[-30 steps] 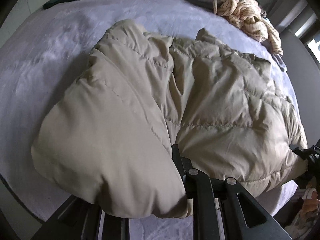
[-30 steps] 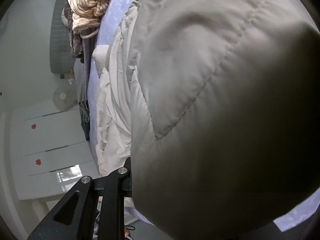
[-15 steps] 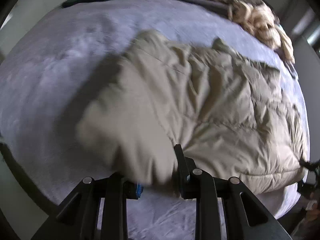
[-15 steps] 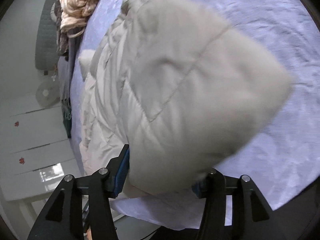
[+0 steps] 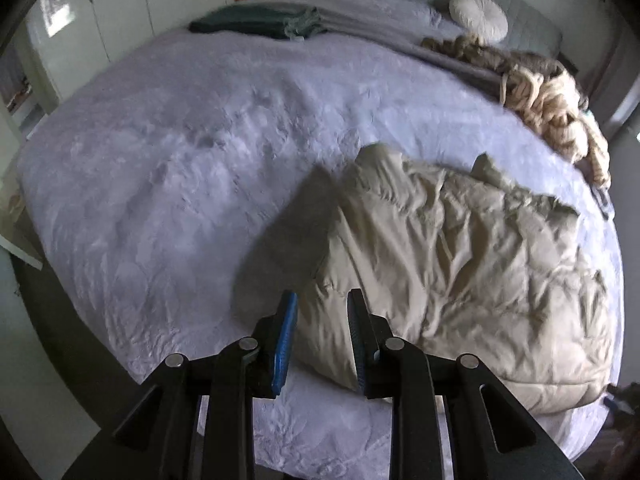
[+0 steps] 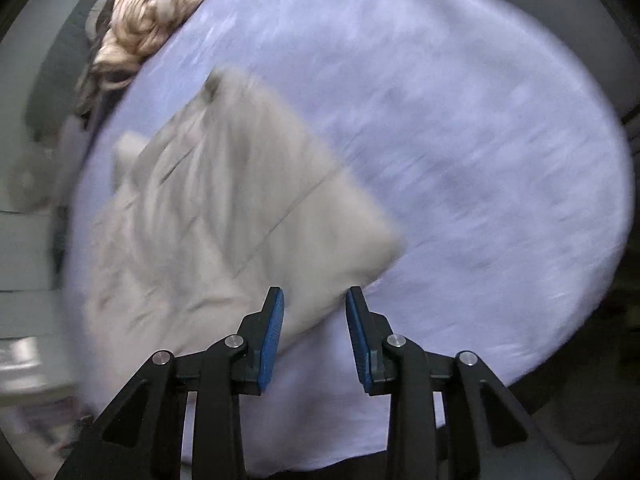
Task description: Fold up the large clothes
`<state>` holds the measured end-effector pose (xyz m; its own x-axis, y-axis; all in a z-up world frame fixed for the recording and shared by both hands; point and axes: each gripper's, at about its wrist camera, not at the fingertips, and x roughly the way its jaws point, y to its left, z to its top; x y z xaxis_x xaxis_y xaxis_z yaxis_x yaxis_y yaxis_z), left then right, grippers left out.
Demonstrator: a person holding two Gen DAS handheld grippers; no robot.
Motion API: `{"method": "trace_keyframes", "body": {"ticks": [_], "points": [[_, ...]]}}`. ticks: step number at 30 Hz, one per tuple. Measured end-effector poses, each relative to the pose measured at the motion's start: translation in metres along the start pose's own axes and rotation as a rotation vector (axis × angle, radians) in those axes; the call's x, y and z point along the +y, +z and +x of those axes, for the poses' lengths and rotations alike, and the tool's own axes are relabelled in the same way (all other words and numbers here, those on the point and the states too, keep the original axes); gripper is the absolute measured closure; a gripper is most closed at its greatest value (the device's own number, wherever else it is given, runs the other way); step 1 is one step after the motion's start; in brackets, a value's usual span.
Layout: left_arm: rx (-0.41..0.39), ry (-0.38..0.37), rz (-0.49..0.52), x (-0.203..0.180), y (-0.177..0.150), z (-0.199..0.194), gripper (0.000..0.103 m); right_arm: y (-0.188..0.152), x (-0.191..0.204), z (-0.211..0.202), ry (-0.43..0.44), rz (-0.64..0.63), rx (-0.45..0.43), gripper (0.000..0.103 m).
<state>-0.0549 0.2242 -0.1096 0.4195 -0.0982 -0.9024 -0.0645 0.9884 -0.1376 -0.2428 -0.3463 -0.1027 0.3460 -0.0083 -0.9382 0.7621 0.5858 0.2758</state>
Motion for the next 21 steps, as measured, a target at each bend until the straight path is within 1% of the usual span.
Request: {"method": "trace_keyframes", "body": {"ticks": [1,2,3,4,5,6,8,11,14,17,20,21], "points": [[0.016,-0.008,0.015,-0.002,0.000,0.011,0.075,0.001,-0.005,-0.009,-0.024,0.011,-0.037,0.068],[0.037,-0.007,0.028,-0.005,-0.002,0.021,0.075,0.004,-0.007,-0.018,-0.014,0.027,-0.082,0.068],[0.071,0.011,0.043,-0.009,-0.006,0.035,0.075,0.006,-0.004,-0.022,0.015,0.026,-0.103,0.068],[0.106,0.035,0.057,-0.010,-0.010,0.051,0.075,0.008,0.000,-0.024,0.041,0.007,-0.106,0.068],[0.143,0.059,0.072,-0.010,-0.016,0.067,0.075,0.010,0.010,-0.022,0.060,-0.036,-0.091,0.068],[0.174,0.066,0.082,-0.009,-0.022,0.080,0.075,0.010,0.017,-0.018,0.062,-0.064,-0.079,0.068],[0.197,0.082,0.098,-0.010,-0.026,0.092,0.075,0.009,0.033,-0.001,0.041,-0.109,-0.034,0.068],[0.205,0.096,0.133,-0.013,-0.025,0.092,0.075,0.009,0.035,0.032,-0.012,-0.101,0.020,0.068],[0.225,0.102,0.141,-0.015,-0.020,0.088,0.075,0.009,0.018,0.054,-0.014,-0.045,0.078,0.068],[0.221,0.117,0.133,-0.016,-0.014,0.077,0.075,0.013,0.013,0.048,-0.001,-0.020,0.084,0.068],[0.206,0.094,0.129,-0.022,-0.013,0.061,0.075,0.014,0.014,0.030,0.002,-0.038,0.067,0.067],[0.203,0.092,0.131,-0.023,-0.015,0.058,0.075,0.014,0.016,0.024,0.011,-0.048,0.058,0.065]]}}
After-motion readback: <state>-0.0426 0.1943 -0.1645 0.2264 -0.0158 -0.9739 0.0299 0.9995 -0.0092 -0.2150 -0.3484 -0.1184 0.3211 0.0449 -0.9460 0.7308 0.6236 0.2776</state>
